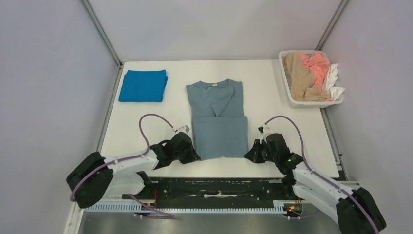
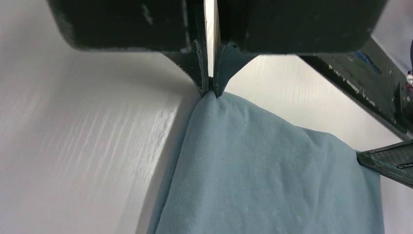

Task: Fold and stack the t-shirts
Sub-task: Grab one side of the 2/3 rectangular tshirt with both arms, then fold the long partially folded tshirt into a neat square

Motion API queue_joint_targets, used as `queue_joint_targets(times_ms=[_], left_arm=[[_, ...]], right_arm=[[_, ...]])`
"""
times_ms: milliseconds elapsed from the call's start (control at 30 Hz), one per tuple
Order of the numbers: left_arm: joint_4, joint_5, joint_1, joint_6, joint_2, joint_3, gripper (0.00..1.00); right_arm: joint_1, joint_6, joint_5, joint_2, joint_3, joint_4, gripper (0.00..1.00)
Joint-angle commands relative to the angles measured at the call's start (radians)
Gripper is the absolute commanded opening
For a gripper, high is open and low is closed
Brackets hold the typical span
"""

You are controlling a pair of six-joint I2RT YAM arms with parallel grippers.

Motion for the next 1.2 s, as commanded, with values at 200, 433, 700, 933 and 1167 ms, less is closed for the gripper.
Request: queue_joint_targets(times_ms=[200,433,700,933,1167], left_arm=[[-0.157,-0.127,-0.146,-0.171,-0.336,-0.126,0.02],[-0.209,-0.221,-0.142,-0.033,-0.300,0.122,0.02],[-0.324,-0.343,0.008,0.070,-0.182,0.392,0.02],[-0.328,-0.340,0.197,0.158,-0.060,0.565,0.02],[-0.311,-0.275,0.328,0.240,0.090,0.723,0.02]], right_arm=[[0.071,0.048,0.025,-0.277,-0.040,-0.298,0.00],[0.071,0.046,0.097,-0.243,0.135,-0.122,0.00],[0.069,-0.025,0.296,-0.067,0.417,-0.013,0.00],[0.034,-0.122,0.291,0.210,0.656,0.101,0.00],[-0.085,-0.116,0.115,0.417,0.820,0.222,0.00]])
